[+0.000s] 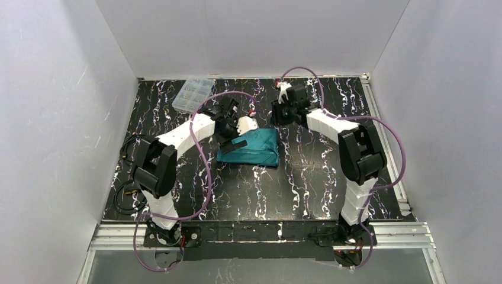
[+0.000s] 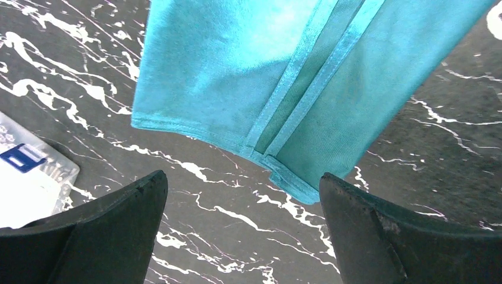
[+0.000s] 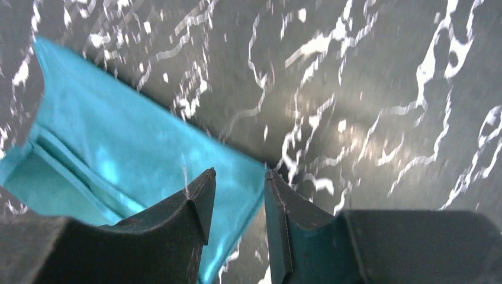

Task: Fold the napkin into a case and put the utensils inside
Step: Rotate the 2/3-rectangle-folded napkin at the center of the board.

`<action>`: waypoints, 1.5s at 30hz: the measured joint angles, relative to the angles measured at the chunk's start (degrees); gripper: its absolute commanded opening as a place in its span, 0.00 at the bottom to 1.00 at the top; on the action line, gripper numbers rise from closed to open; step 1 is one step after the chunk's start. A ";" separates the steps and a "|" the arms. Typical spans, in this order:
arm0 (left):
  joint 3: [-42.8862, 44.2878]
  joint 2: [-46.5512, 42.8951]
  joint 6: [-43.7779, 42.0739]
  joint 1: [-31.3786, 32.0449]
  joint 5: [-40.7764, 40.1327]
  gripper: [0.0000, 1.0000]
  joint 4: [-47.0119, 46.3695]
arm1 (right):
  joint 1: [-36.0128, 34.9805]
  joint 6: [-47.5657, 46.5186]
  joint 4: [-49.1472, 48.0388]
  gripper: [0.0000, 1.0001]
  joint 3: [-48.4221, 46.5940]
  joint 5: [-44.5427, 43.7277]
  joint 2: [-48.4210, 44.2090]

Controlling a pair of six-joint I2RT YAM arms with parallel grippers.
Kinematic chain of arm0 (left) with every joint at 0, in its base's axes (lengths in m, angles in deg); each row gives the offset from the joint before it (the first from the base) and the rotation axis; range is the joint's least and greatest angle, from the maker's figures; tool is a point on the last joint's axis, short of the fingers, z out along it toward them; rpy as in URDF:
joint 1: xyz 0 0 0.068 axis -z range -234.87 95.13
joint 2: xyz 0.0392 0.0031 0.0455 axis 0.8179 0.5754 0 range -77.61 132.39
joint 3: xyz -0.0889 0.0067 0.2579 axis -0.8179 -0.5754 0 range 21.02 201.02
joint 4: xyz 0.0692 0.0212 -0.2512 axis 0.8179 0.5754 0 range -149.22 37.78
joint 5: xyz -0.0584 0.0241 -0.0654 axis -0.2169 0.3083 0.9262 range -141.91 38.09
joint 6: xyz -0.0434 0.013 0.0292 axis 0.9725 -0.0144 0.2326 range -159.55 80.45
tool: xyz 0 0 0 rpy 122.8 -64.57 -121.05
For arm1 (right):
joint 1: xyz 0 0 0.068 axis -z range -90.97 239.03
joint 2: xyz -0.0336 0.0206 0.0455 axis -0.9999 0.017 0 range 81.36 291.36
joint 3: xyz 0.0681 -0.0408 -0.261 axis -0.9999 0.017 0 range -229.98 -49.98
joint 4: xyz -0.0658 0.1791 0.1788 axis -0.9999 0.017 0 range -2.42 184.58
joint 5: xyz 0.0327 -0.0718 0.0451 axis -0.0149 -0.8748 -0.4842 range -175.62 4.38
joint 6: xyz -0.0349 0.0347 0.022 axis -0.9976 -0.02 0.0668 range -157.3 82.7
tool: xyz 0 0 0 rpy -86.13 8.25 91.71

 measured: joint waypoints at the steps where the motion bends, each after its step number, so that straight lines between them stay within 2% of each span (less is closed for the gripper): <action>1: 0.76 -0.44 0.20 -0.13 0.79 0.98 0.52 | 0.00 -0.07 -0.02 0.45 -2.08 0.33 1.03; 5: 0.74 -3.32 0.50 -0.63 4.76 0.99 2.71 | -0.17 -0.22 -1.01 0.45 -8.41 1.62 5.88; 13: -9.11 -4.90 0.35 -0.81 7.32 0.99 4.07 | -1.16 0.24 -1.18 0.45 -9.53 3.52 13.22; 22: -9.90 -2.45 -0.92 -2.16 5.03 0.99 1.27 | -2.01 0.44 -2.01 0.43 -9.40 3.96 13.53; 35: -5.79 2.82 -2.45 -3.67 -0.22 0.98 -0.92 | -2.03 2.80 -9.97 0.41 10.03 3.30 1.46; 45: -2.80 4.98 -3.50 -2.56 -1.14 0.99 -1.99 | -2.03 6.14 -10.36 0.40 23.45 0.76 -9.46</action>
